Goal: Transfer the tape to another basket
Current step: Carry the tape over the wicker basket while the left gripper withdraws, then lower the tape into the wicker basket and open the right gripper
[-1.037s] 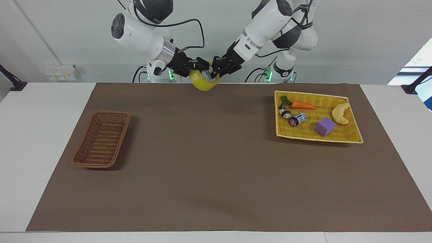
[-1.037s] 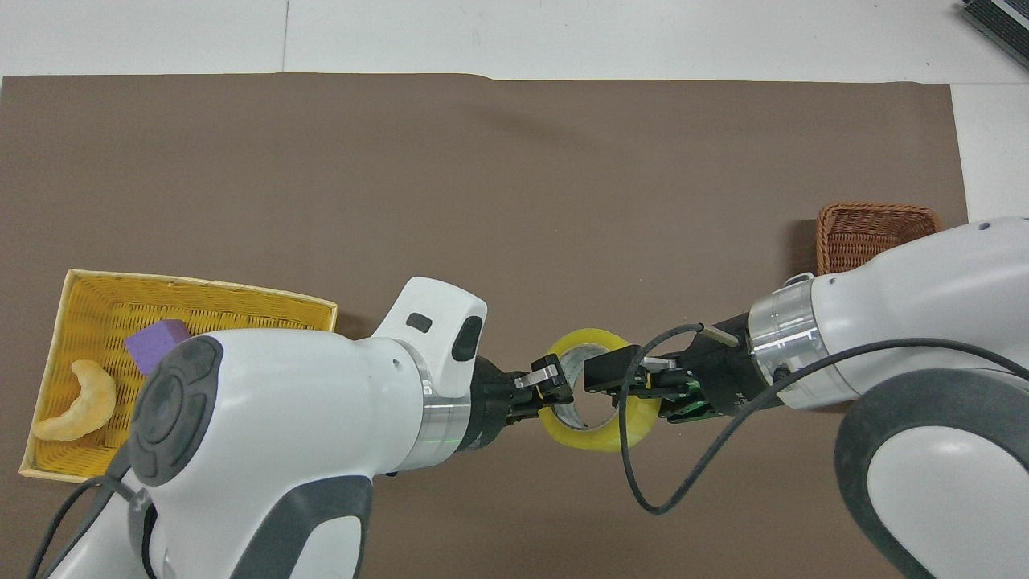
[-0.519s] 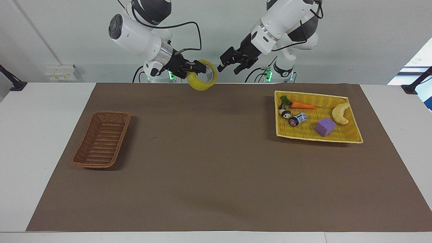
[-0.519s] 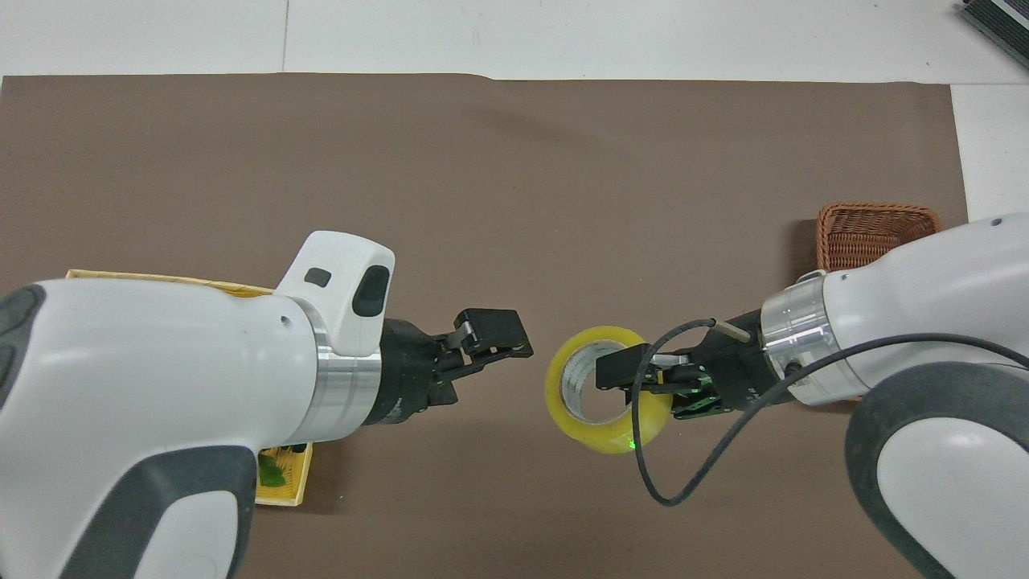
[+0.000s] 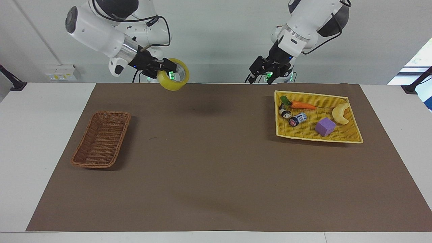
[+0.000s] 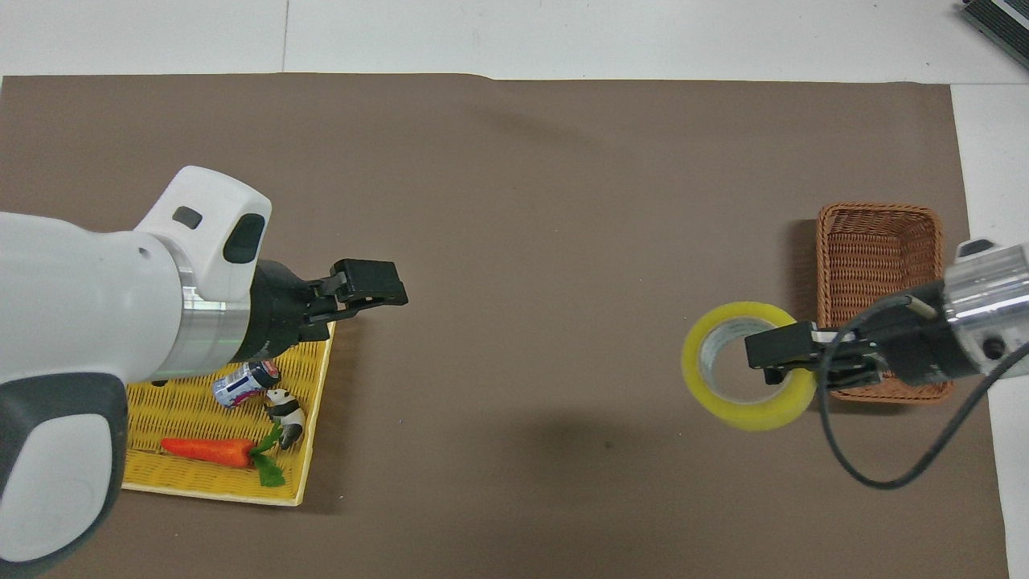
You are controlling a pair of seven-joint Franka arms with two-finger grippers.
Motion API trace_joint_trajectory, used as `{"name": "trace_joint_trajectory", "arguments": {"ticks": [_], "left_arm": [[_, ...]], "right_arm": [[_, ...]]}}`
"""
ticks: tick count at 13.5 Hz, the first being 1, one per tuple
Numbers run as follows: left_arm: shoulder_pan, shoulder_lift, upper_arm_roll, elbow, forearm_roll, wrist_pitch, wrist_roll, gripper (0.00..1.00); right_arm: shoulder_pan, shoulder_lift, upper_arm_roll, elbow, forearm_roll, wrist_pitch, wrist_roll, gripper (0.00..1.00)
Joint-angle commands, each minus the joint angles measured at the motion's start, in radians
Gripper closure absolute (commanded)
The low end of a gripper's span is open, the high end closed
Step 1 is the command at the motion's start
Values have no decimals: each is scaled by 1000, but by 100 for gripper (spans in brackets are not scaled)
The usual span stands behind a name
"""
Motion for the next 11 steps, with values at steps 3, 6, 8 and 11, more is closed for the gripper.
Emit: {"name": "trace_joint_trajectory", "arguments": {"ticks": [3, 6, 8, 11], "left_arm": [[91, 5, -12, 44, 199, -102, 218, 0], [209, -3, -12, 61, 212, -145, 298, 0], [277, -3, -10, 62, 221, -194, 428, 0], [329, 6, -6, 99, 310, -263, 594, 0]], "right_arm": [[-203, -3, 8, 14, -26, -13, -211, 100], [-315, 69, 5, 17, -17, 62, -425, 100], [-354, 182, 4, 66, -12, 107, -547, 100], [-345, 261, 4, 117, -58, 246, -566, 100]]}}
